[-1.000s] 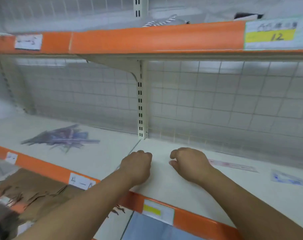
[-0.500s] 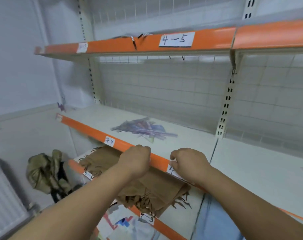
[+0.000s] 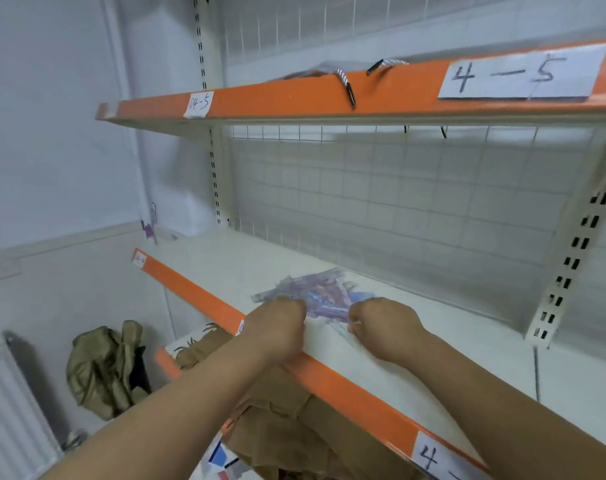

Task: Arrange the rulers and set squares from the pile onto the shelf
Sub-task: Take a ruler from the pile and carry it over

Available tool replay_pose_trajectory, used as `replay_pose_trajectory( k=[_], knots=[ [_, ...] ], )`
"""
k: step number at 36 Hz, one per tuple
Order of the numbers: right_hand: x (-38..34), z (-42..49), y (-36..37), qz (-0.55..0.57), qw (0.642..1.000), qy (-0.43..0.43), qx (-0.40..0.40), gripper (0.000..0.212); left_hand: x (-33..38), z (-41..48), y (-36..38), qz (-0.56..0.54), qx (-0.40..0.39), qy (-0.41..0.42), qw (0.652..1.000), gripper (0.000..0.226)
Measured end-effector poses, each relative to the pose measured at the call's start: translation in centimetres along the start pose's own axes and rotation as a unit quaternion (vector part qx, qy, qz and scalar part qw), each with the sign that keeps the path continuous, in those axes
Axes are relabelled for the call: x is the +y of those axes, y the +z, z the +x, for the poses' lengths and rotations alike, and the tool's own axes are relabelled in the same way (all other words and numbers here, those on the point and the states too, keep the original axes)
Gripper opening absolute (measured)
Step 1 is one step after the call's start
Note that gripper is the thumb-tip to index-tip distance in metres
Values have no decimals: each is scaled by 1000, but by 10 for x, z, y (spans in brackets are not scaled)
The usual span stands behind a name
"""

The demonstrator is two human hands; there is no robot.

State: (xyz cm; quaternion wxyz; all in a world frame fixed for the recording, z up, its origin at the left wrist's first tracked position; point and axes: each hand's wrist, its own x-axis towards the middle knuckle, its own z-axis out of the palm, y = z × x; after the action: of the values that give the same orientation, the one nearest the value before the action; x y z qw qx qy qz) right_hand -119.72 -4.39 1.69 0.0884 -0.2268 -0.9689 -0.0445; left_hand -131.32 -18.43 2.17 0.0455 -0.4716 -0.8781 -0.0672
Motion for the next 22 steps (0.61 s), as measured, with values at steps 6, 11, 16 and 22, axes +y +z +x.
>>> replay_pose_trajectory(
  k=[6, 11, 16, 22],
  knots=[
    [22, 42, 15, -27, 999, 19, -18, 22, -14, 45, 10, -5, 1, -19, 1000, 27],
    [38, 57, 28, -51, 995, 35, -74, 38, -15, 69, 21, -6, -13, 15, 1000, 26],
    [43, 63, 27, -80, 990, 13, -116, 36, -14, 92, 29, -5, -39, 70, 997, 35],
    [50, 64, 31, -90, 989, 19, -119, 21, -4, 115, 34, -7, -104, 148, 983, 22]
  ],
)
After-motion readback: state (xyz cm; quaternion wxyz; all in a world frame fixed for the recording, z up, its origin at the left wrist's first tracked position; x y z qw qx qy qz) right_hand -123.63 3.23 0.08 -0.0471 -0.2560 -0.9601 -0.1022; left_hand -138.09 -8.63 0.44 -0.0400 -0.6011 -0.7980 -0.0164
